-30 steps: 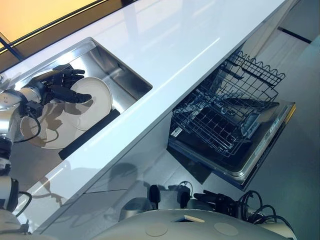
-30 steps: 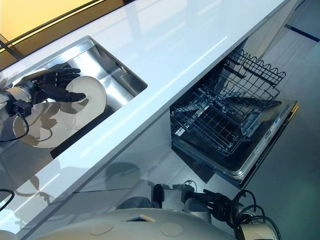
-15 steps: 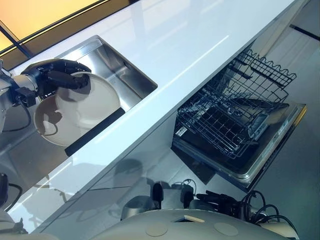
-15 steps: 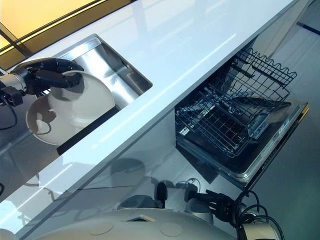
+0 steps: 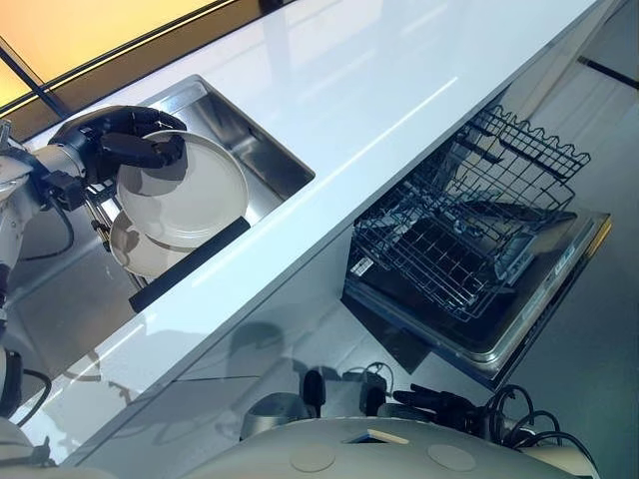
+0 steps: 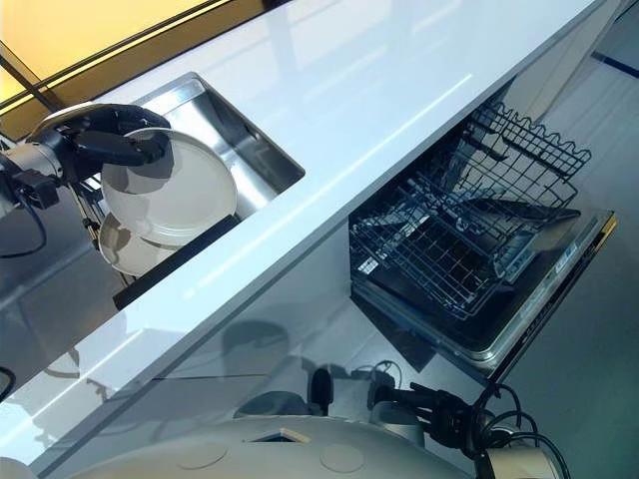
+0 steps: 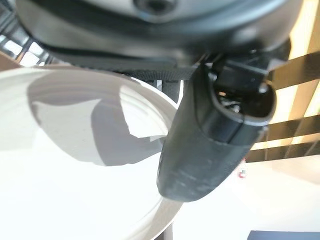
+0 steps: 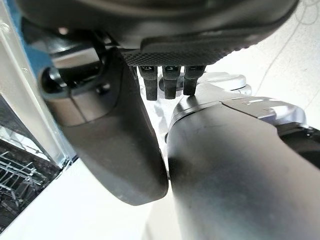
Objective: Pick up plates and place into dishwasher.
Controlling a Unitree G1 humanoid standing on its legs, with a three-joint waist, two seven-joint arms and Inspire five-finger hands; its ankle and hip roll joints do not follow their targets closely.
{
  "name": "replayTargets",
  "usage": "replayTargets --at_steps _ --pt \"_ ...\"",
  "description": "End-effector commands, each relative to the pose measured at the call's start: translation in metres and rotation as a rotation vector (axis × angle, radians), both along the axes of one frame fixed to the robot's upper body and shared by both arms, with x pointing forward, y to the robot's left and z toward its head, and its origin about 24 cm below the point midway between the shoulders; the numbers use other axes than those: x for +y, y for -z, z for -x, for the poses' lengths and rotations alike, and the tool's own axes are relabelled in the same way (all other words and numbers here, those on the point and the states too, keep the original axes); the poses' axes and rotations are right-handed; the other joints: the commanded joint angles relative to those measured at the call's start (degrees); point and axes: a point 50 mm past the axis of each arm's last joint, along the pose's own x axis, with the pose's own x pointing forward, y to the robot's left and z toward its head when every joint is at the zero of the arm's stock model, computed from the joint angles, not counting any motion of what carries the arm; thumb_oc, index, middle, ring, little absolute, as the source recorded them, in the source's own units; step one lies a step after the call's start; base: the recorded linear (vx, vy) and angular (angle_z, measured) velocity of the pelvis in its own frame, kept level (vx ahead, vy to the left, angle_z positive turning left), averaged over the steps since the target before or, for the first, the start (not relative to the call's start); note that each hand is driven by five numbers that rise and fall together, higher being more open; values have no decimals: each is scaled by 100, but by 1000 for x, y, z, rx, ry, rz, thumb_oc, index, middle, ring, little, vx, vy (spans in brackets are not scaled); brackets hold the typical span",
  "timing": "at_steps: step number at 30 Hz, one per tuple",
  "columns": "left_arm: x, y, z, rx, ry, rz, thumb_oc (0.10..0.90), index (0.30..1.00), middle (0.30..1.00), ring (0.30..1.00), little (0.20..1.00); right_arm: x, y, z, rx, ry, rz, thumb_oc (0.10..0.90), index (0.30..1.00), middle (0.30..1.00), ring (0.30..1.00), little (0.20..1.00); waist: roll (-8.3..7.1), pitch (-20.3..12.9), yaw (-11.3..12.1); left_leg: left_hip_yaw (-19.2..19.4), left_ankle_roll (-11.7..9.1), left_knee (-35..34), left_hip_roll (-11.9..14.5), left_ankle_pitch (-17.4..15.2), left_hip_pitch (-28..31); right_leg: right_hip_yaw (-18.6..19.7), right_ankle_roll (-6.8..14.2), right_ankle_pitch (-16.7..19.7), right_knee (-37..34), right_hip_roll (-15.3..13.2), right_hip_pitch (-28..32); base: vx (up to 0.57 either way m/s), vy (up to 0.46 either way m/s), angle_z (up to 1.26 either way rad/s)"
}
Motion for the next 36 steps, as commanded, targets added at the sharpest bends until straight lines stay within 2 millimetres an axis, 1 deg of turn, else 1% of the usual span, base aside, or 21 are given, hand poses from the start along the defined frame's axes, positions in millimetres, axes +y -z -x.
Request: replayTargets --at_steps 1,3,4,5,6,7,8,9,12,14,15,18,21,23,24,25,26,28,30,33,36 --pt "-37 -64 0 -429 154 186 100 300 300 300 200 -30 -16 -20 -190 -108 147 800 900 900 900 900 358 -510 -89 -146 -279 39 84 -733 128 -175 84 -522 607 392 -363 -73 -119 0" --pt "-38 -75 3 -549 71 191 100 300 300 300 200 -34 -26 -41 -330 -196 199 800 900 900 900 900 379 -529 -71 -148 -341 7 111 -686 45 -238 76 -522 556 419 -351 -93 -109 -1" --pt "-38 -80 5 -608 11 189 100 300 300 300 200 -30 -34 -57 -428 -225 199 800 900 900 900 900 365 -507 -81 -144 -368 7 123 -661 3 -280 60 -532 528 424 -333 -79 -80 -1" --pt "-37 -81 6 -636 -8 166 100 300 300 300 200 -30 -36 -59 -447 -225 194 800 900 900 900 900 367 -503 -91 -146 -374 7 125 -654 -2 -289 56 -534 522 424 -326 -86 -79 1" --pt "-33 -87 11 -718 -91 119 100 300 300 300 200 -22 -46 -74 -551 -246 153 800 900 900 900 900 352 -484 -133 -106 -408 7 151 -629 -24 -318 52 -545 506 425 -316 -102 -85 -3" --pt "-17 -92 20 -824 -191 62 100 300 300 300 200 -3 -63 -95 -674 -218 15 800 900 900 900 900 321 -447 -202 -93 -425 7 175 -592 -53 -337 34 -554 501 433 -327 -101 -83 -1" --pt "-14 -92 21 -838 -215 52 100 300 300 300 200 0 -65 -95 -689 -209 -21 800 900 900 900 900 317 -448 -223 -95 -428 7 177 -587 -55 -339 31 -557 501 433 -326 -96 -73 -3" --pt "-1 -97 30 -924 -299 -13 100 300 300 300 200 17 -77 -104 -763 -157 -189 800 900 900 900 900 303 -434 -279 -79 -432 7 197 -574 -68 -342 14 -566 484 438 -327 -66 -47 -2" --pt "22 -106 50 -1084 -375 -135 100 300 300 300 200 55 -104 -112 -927 20 -709 800 900 900 900 900 275 -449 -345 -28 -450 7 227 -561 -89 -404 -5 -562 391 440 -290 -67 -51 -8" --pt "18 -109 56 -1156 -363 -171 100 300 300 300 200 68 -120 -119 -1012 108 -902 800 900 900 900 900 260 -479 -345 22 -461 7 252 -562 -106 -461 -2 -539 308 423 -255 -46 -37 -5" --pt "8 -111 59 -1225 -351 -203 100 300 300 300 200 79 -138 -130 -1075 149 -1005 800 900 900 900 900 256 -502 -351 68 -461 7 275 -561 -121 -494 -1 -512 258 409 -247 -42 -15 3" --pt "-15 -114 68 -1354 -348 -294 100 300 300 300 200 86 -164 -139 -1160 121 -1046 800 900 900 900 900 246 -530 -394 152 -450 7 309 -564 -123 -476 0 -482 229 393 -260 -24 -2 3" --pt "-31 -111 79 -1460 -339 -345 100 300 300 300 200 82 -179 -144 -1262 56 -929 800 900 900 900 900 220 -546 -447 181 -430 7 318 -572 -110 -419 -4 -475 250 396 -282 -7 0 -2" --pt "-42 -105 86 -1523 -330 -373 100 300 300 300 200 74 -196 -149 -1367 67 -833 800 900 900 900 900 189 -544 -482 188 -415 7 325 -575 -92 -376 -9 -481 298 403 -301 -23 -3 -5" --pt "-49 -98 90 -1557 -320 -377 100 300 300 300 200 60 -215 -154 -1497 90 -669 800 900 900 900 900 171 -541 -530 201 -405 7 332 -582 -79 -349 -13 -484 333 409 -319 -22 0 -3" --pt "-50 -97 90 -1558 -321 -378 100 300 300 300 200 60 -218 -154 -1512 91 -647 800 900 900 900 900 177 -539 -533 205 -403 7 333 -585 -74 -342 -14 -488 342 409 -321 -24 7 -5" --pt "-56 -92 93 -1575 -314 -375 100 300 300 300 200 50 -234 -156 -1598 114 -512 800 900 900 900 900 166 -536 -570 212 -391 7 337 -594 -61 -311 -16 -490 367 416 -335 -14 14 -6" --pt "-68 -78 95 -1602 -320 -360 100 300 300 300 200 30 -271 -152 -1820 106 -109 800 900 900 900 900 169 -521 -652 240 -367 7 340 -611 -32 -238 -12 -491 418 429 -366 -17 30 -6" --pt "-78 -69 97 -1623 -323 -316 100 300 300 300 200 20 -300 -142 -1981 99 214 800 900 900 900 900 180 -512 -717 267 -346 7 339 -629 -2 -155 -7 -497 468 448 -394 -10 40 -12" --pt "-97 -60 97 -1681 -341 -262 100 300 300 300 200 22 -333 -134 -2147 -12 493 800 900 900 900 900 204 -505 -792 299 -314 7 325 -661 56 -20 4 -505 537 487 -424 1 35 -14" --pt "-111 -62 90 -1688 -335 -203 100 300 300 300 200 32 -354 -137 -2222 -210 614 800 900 900 900 900 193 -512 -821 336 -311 7 323 -696 103 35 10 -520 593 504 -439 -13 16 -28"
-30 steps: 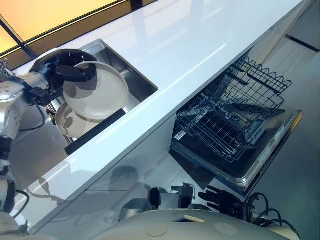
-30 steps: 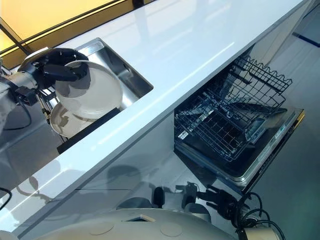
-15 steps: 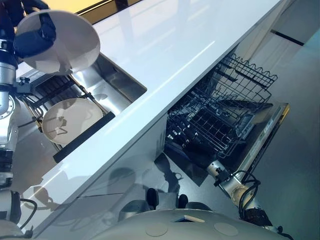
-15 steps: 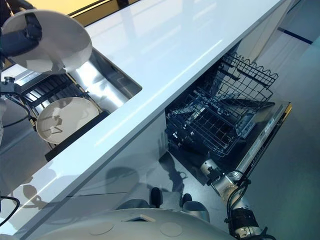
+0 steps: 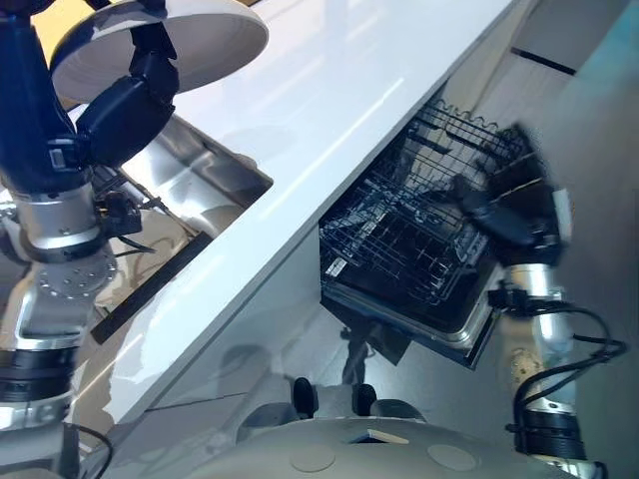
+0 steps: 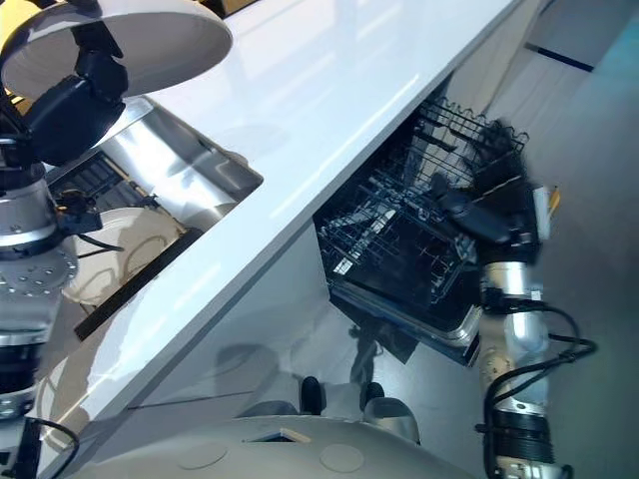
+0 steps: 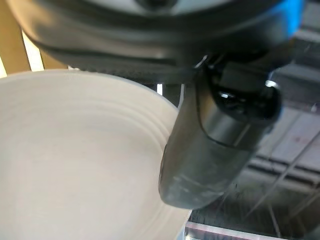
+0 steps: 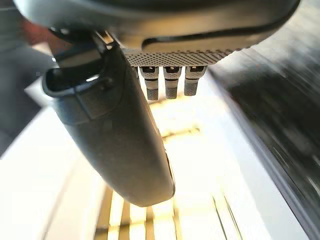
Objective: Pick up plates and place into dishwasher.
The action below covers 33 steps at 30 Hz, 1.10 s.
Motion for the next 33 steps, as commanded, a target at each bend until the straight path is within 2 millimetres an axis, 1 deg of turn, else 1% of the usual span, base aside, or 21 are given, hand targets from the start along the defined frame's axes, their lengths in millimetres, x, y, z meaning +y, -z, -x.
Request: replayTargets --at_steps 1,3,4,7,9,12,15,19,23,27,29,31,33 --pt "-15 -27 -9 -154 54 75 100 300 300 300 200 34 -83 2 -395 -141 353 800 900 900 900 900 235 -391 -78 -21 -174 6 146 -607 95 -144 118 -635 721 340 -353 -33 8 -27" --pt "-22 -28 -15 -122 68 77 100 300 300 300 200 41 -90 -3 -381 -220 395 800 900 900 900 900 216 -397 -65 -7 -185 6 149 -617 109 -143 124 -636 740 336 -359 -1 7 -17" --pt "-28 -27 -22 -92 81 81 100 300 300 300 200 48 -95 -9 -360 -294 402 800 900 900 900 900 193 -409 -65 -16 -189 6 141 -675 152 -140 136 -692 751 328 -326 36 4 -10" --pt "-39 -19 -34 -18 110 79 100 300 300 300 200 63 -98 -21 -306 -417 436 800 900 900 900 900 141 -397 -33 -37 -196 16 134 -679 176 -150 140 -705 800 316 -323 12 0 -2" --pt "-46 -12 -42 35 133 77 100 300 300 300 200 71 -97 -27 -279 -457 484 800 900 900 900 900 117 -414 -8 -72 -192 21 128 -678 177 -146 140 -703 817 310 -326 13 -9 6" --pt "-56 -3 -52 108 173 74 100 300 300 300 200 79 -100 -34 -282 -471 559 800 900 900 900 900 79 -414 30 -124 -183 34 114 -685 194 -163 148 -718 853 300 -306 31 -18 8" --pt "-62 2 -58 150 207 81 100 300 300 300 200 85 -104 -38 -311 -440 605 800 900 900 900 900 59 -413 54 -151 -173 29 101 -685 204 -178 147 -704 852 297 -296 21 -13 2" --pt "-75 8 -63 191 252 82 100 300 300 300 200 94 -111 -45 -336 -425 576 800 900 900 900 900 50 -394 109 -143 -169 19 96 -697 232 -276 150 -718 871 298 -266 36 -18 7" --pt "-86 15 -64 229 294 79 100 300 300 300 200 100 -111 -49 -345 -395 522 800 900 900 900 900 50 -371 161 -152 -161 20 86 -700 244 -333 145 -734 880 302 -238 33 -8 4" --pt "-94 21 -63 257 310 57 100 300 300 300 200 102 -108 -52 -353 -343 469 800 900 900 900 900 49 -354 206 -171 -146 19 76 -707 256 -367 140 -745 876 307 -205 35 -8 2" --pt "-95 24 -62 271 319 55 100 300 300 300 200 102 -104 -53 -330 -341 462 800 900 900 900 900 56 -349 217 -184 -141 16 72 -713 267 -379 141 -753 879 311 -195 31 -4 3" --pt "-96 26 -62 281 324 51 100 300 300 300 200 103 -98 -55 -288 -374 460 800 900 900 900 900 54 -349 221 -189 -140 12 71 -707 266 -386 144 -756 886 314 -195 25 -3 6" --pt "-96 28 -59 287 340 42 100 300 300 300 200 103 -89 -59 -196 -443 459 800 900 900 900 900 46 -344 232 -196 -141 11 72 -703 263 -402 148 -761 893 309 -194 12 -2 2"
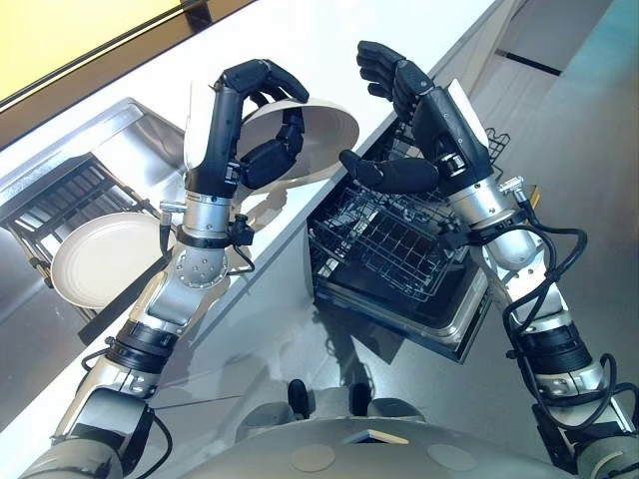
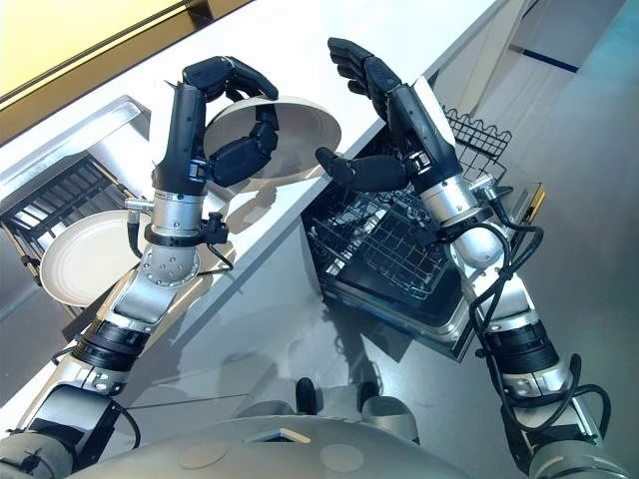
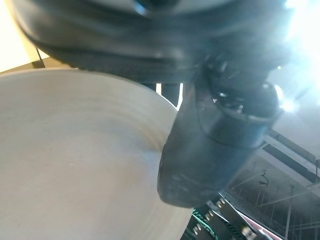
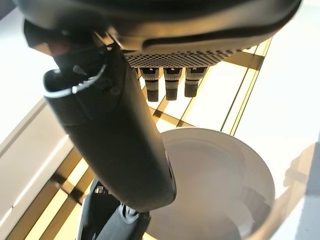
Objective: Pick up plates and place into dishwasher.
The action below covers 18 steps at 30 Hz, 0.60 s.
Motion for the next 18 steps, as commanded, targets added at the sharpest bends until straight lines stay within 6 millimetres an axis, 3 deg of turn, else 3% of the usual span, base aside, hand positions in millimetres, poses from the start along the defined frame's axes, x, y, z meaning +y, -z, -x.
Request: replayTargets --at_steps 1,7,12,13,14,15,18 --pt "-15 -43 -5 -182 108 60 100 300 300 300 200 5 -36 -1 -93 -101 -51 800 900 900 900 900 90 -423 86 -102 -53 10 -28 -737 196 -219 224 -809 889 204 -296 0 0 0" --pt "-25 -43 5 -170 275 88 100 300 300 300 200 11 -7 -10 138 -192 -71 800 900 900 900 900 45 -423 121 -125 -59 9 -32 -728 186 -258 221 -789 847 200 -272 0 0 0" --pt "-40 -42 12 -106 513 129 100 300 300 300 200 22 2 -12 201 -262 -121 800 900 900 900 900 31 -424 107 -66 -70 9 -15 -736 197 -248 238 -741 789 199 -259 0 0 0" --pt "-41 -41 12 -85 554 149 100 300 300 300 200 23 1 -12 207 -281 -129 602 731 731 731 702 32 -425 101 -40 -76 9 -11 -738 199 -241 251 -731 774 197 -256 0 0 0" --pt "-44 -38 12 -53 598 167 100 300 300 300 200 26 1 -12 204 -290 -138 237 418 418 418 337 33 -421 88 -21 -74 9 -10 -736 203 -215 254 -713 764 202 -258 0 0 0" --pt "-47 -37 12 -32 630 179 100 300 300 300 200 28 1 -13 195 -297 -143 100 300 300 300 200 36 -419 80 -3 -73 9 -7 -741 207 -204 260 -706 760 201 -258 0 0 0" --pt "-51 -31 9 43 704 215 100 300 300 300 200 30 0 -13 185 -306 -161 100 300 300 300 200 41 -419 57 32 -64 9 0 -756 223 -169 270 -693 749 204 -249 0 0 0"
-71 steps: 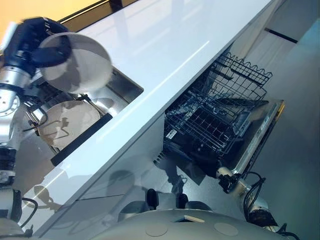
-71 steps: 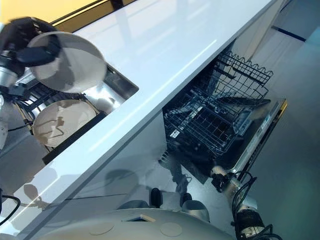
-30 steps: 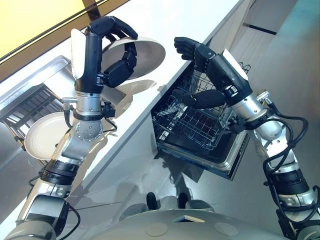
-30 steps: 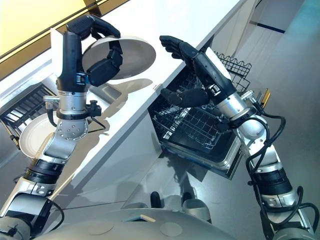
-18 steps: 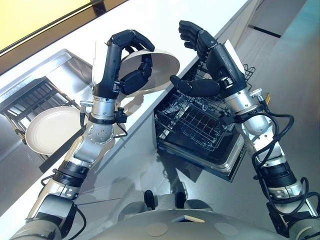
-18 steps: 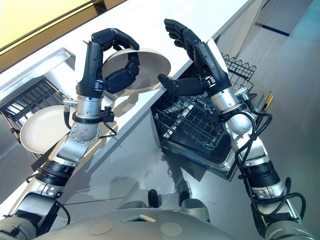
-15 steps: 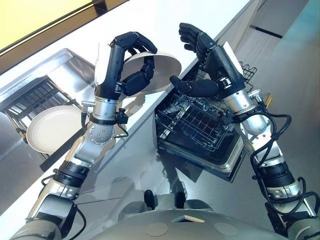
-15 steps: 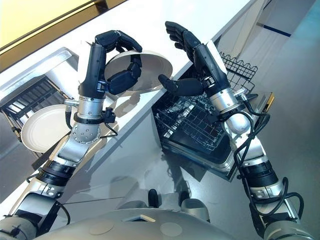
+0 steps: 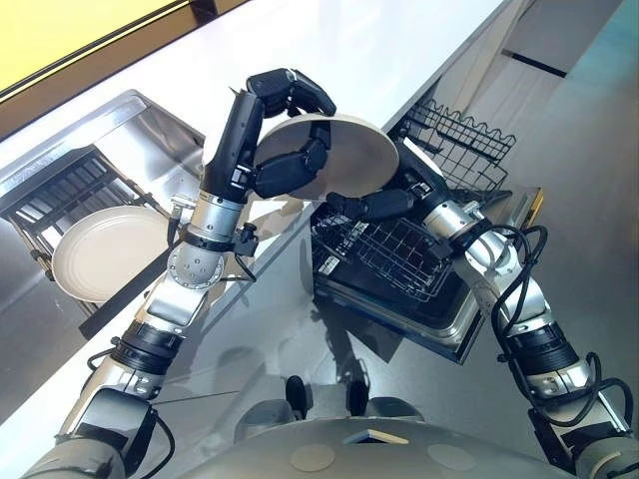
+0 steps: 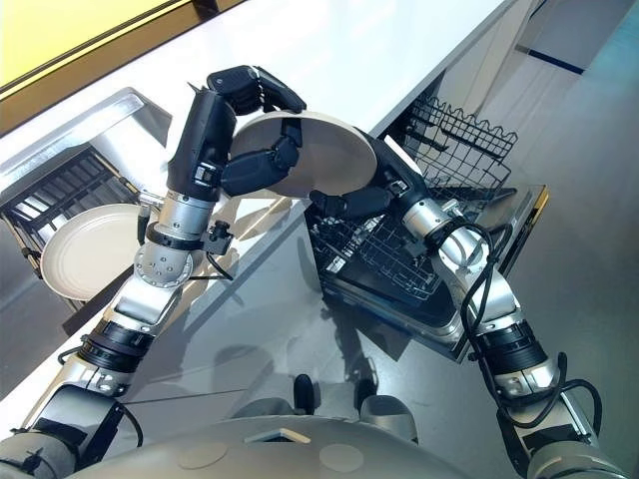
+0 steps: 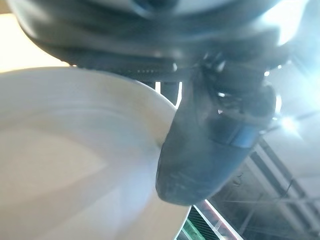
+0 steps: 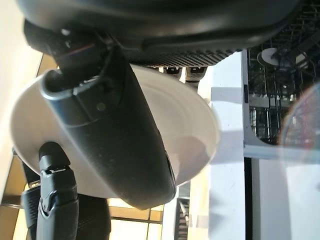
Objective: Pick up plates and place into dishwasher.
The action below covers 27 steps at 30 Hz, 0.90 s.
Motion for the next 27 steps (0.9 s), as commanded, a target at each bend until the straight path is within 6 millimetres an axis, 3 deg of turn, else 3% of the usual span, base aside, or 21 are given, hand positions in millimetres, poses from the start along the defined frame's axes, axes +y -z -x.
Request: replayTargets --at_steps 1,8,17,19,20,24,27 --pt "-38 -30 5 -114 303 139 100 300 300 300 200 26 -53 -1 -255 -121 -146 100 300 300 300 200 109 -482 12 37 -62 8 5 -763 225 -154 274 -693 754 208 -253 0 0 0" --pt "-49 -2 1 88 401 127 100 300 300 300 200 19 -56 0 -272 -93 -170 100 300 300 300 200 123 -453 -32 82 -32 8 5 -792 259 -95 286 -679 769 211 -262 16 -8 -3" --pt "-36 25 -3 207 327 111 100 300 300 300 200 7 -58 2 -291 -51 -197 100 300 300 300 200 124 -428 -3 85 -26 40 1 -790 252 -96 250 -681 775 227 -261 11 -4 0" --pt "-32 30 -5 243 286 127 751 858 858 858 851 4 -59 2 -303 -27 -208 100 300 300 300 200 127 -419 15 59 -29 45 0 -784 251 -112 237 -692 781 233 -252 33 -10 1" --pt "-30 32 -6 251 269 136 800 900 900 900 900 2 -60 2 -312 -11 -216 100 300 300 300 200 128 -415 27 50 -29 46 1 -784 252 -125 233 -699 782 233 -244 31 -12 1" --pt "-18 34 -9 261 164 178 800 900 900 900 900 -10 -70 1 -377 85 -262 100 300 300 300 200 122 -412 78 3 -39 58 -2 -775 242 -179 209 -715 777 236 -223 17 -11 1" --pt "4 27 -16 231 -8 186 800 900 900 900 900 -32 -93 2 -515 259 -358 100 300 300 300 200 122 -423 129 -52 -49 58 -2 -779 241 -237 190 -748 758 240 -184 28 -22 1"
